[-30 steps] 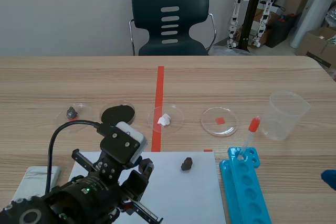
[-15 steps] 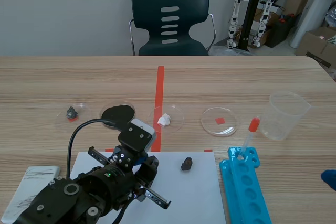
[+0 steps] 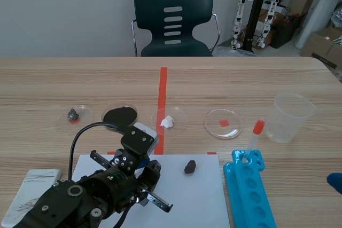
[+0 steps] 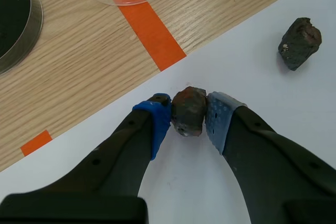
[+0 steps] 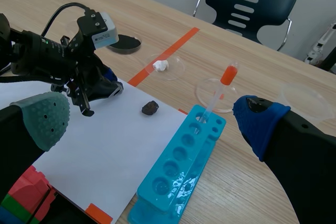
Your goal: Put the middle mineral back
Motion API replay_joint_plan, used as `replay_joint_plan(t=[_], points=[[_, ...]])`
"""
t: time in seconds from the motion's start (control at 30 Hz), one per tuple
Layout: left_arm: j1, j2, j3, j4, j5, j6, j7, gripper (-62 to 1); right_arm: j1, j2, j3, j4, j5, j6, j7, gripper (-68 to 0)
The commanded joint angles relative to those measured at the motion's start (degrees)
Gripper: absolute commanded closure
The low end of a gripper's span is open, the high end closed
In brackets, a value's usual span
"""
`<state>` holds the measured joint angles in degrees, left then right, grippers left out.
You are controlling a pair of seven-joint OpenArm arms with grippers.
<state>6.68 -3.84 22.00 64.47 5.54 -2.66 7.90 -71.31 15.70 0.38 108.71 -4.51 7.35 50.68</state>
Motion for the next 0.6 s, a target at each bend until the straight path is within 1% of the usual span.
replay_joint_plan(t=[0.0, 0.03, 0.07, 0.13, 0.2, 0.27, 0.3, 0.57], points=[[-0.20, 0.28, -0.15, 1.20, -0.42, 0.44, -0.98, -27.8, -0.09, 0.00, 0.31, 1.18, 0.61, -0.02, 0.85, -67.9], [-0.20, 0.28, -0.17, 1.20, -0.52, 0.57, -0.98, -30.2, -0.09, 0.00, 0.31, 1.18, 0.61, -0.02, 0.85, -67.9], [-0.20, 0.26, -0.22, 1.20, -0.87, 0.61, -0.98, -34.6, -0.09, 0.00, 0.31, 1.18, 0.61, -0.02, 0.85, -67.9], [-0.17, 0.15, -0.20, 1.20, -1.07, 0.59, -0.98, -39.5, -0.09, 0.00, 0.31, 1.18, 0.61, -0.02, 0.85, -67.9], [-0.17, 0.13, -0.20, 1.20, -1.51, 0.52, -0.98, -48.9, -0.09, 0.00, 0.31, 1.18, 0.61, -0.02, 0.85, -67.9], [-0.13, 0.13, -0.20, 1.20, -1.68, 0.48, -0.94, -53.0, -0.09, 0.00, 0.31, 1.18, 0.61, -0.02, 0.85, -67.9], [-0.02, 0.13, -0.20, 1.20, -1.70, 0.50, -0.96, -54.3, -0.09, 0.00, 0.31, 1.18, 0.61, -0.02, 0.85, -67.9], [0.42, -0.04, -0.20, 1.40, -1.88, 0.31, -1.01, -54.3, -0.09, 0.00, 0.31, 1.18, 0.61, -0.02, 0.85, -67.9]])
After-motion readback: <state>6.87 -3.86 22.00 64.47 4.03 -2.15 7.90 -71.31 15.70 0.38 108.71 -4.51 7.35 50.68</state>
